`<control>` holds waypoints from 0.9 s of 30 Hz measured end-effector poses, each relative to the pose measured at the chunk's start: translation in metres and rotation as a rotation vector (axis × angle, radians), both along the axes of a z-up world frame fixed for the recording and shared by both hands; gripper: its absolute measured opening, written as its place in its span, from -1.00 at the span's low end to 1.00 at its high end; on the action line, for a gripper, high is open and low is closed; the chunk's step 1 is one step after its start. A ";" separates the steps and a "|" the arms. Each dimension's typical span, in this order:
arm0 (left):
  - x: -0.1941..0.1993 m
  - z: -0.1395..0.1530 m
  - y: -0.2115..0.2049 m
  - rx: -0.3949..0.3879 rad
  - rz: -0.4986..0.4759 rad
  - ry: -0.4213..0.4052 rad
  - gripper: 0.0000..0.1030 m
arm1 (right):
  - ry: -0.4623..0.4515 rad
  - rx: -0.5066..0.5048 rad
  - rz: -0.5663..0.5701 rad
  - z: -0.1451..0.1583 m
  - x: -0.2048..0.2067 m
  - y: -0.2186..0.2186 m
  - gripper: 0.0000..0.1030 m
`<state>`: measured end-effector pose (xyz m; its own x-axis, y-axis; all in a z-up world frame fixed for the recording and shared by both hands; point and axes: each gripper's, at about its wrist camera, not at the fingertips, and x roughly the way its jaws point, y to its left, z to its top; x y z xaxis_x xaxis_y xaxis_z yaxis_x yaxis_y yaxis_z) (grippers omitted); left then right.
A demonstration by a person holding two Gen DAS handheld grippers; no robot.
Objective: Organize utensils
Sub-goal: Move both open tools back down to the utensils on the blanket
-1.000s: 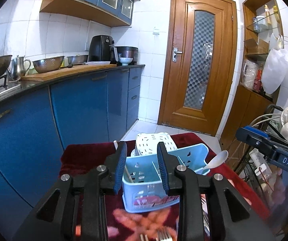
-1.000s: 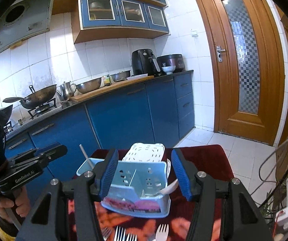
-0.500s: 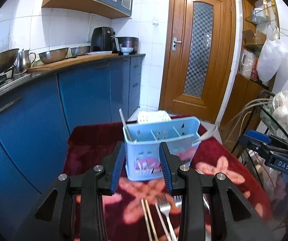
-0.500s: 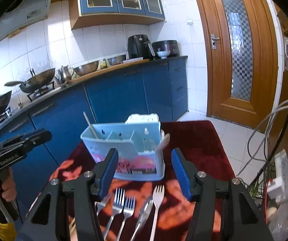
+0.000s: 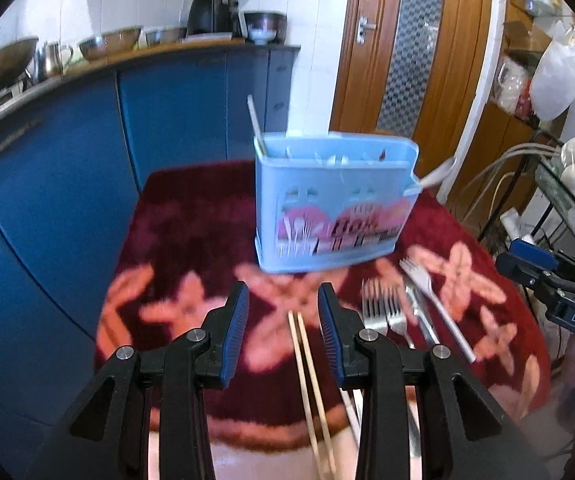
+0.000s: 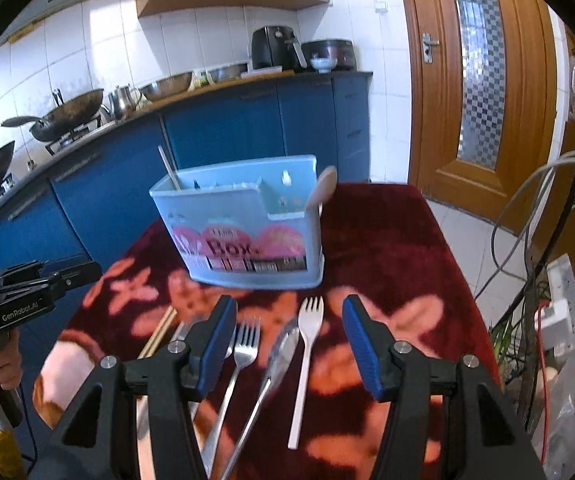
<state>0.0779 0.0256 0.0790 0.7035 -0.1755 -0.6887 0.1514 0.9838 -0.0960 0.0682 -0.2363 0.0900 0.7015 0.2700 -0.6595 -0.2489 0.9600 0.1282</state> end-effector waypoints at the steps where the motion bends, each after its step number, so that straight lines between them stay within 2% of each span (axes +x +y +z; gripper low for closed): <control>1: 0.001 -0.006 0.000 0.000 -0.001 0.020 -0.30 | 0.013 0.000 -0.002 -0.005 0.000 -0.001 0.13; 12: 0.019 -0.059 -0.002 0.013 -0.005 0.204 -0.30 | 0.138 -0.008 -0.010 -0.049 0.009 -0.005 0.13; 16: 0.025 -0.072 0.002 -0.015 -0.005 0.252 -0.30 | 0.174 -0.009 -0.010 -0.060 0.012 -0.006 0.13; 27: 0.032 -0.089 -0.002 0.000 -0.019 0.300 -0.30 | 0.223 0.000 -0.017 -0.074 0.017 -0.009 0.13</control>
<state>0.1101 0.0238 -0.0101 0.4648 -0.1867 -0.8655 0.1342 0.9811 -0.1396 0.0851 -0.2455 0.0158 0.5424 0.2593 -0.7991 -0.1980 0.9638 0.1783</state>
